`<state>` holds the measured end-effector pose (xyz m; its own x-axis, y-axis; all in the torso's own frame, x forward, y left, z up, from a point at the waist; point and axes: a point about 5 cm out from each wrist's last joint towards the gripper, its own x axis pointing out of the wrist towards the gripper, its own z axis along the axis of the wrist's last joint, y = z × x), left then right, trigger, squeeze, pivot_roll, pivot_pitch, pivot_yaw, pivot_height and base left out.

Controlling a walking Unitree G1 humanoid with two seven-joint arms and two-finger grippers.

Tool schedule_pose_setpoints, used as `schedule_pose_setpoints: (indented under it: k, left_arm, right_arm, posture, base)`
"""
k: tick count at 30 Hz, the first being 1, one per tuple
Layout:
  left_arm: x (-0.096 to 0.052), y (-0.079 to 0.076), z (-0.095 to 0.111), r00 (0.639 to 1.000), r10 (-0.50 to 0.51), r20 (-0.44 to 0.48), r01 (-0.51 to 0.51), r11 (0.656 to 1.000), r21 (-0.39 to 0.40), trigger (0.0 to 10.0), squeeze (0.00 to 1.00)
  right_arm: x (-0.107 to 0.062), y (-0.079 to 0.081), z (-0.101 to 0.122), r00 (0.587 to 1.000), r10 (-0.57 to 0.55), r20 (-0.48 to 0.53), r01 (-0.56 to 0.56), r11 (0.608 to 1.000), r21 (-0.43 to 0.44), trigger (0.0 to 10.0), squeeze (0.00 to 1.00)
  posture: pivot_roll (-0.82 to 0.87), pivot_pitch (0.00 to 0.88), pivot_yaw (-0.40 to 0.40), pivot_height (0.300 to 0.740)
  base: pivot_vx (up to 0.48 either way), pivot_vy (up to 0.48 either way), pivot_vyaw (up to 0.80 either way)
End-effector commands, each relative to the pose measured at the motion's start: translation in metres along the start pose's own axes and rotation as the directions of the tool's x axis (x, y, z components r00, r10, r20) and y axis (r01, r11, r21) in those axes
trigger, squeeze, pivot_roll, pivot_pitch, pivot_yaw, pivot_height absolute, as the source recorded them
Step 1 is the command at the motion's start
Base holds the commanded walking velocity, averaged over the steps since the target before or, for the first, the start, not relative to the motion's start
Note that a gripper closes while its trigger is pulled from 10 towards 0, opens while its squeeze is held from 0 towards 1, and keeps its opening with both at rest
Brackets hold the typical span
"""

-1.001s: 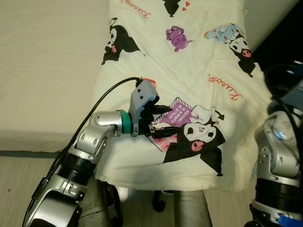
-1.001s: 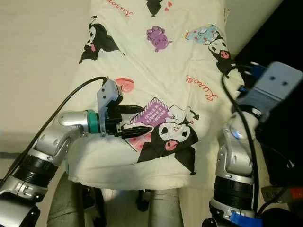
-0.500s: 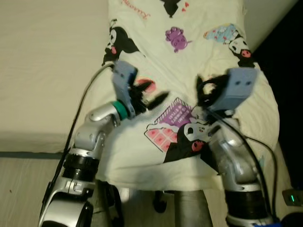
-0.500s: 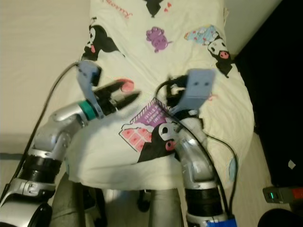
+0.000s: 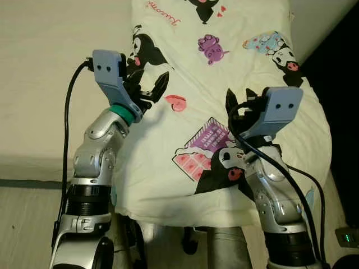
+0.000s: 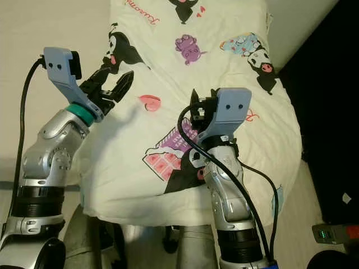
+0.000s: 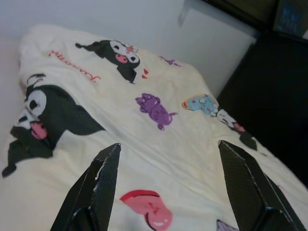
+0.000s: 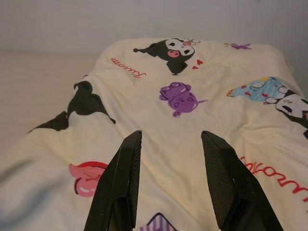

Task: Clean up the room

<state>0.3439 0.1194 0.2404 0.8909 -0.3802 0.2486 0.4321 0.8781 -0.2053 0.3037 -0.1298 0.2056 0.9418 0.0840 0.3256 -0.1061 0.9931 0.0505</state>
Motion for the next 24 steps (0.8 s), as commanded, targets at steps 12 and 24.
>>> schedule_pose_setpoints:
  k: [12,24]
  left_arm:
    - [0.0,-0.006,-0.006,0.998,0.05,-0.039,-0.051,0.999,-0.009,10.0,0.0]
    - [0.0,-0.01,-0.003,0.999,0.046,-0.027,-0.046,0.999,-0.001,10.0,0.0]
  right_arm:
    - [-0.002,-0.017,-0.004,0.999,-0.048,0.011,0.048,0.998,-0.028,10.0,0.0]
    - [-0.001,-0.018,-0.004,0.999,-0.047,0.016,0.048,0.998,-0.034,10.0,0.0]
  posture:
    - [-0.12,0.183,-0.013,0.688]
    - [-0.12,0.18,-0.017,0.723]
  base:
    - [0.0,0.0,0.0]
    - [0.0,0.0,0.0]
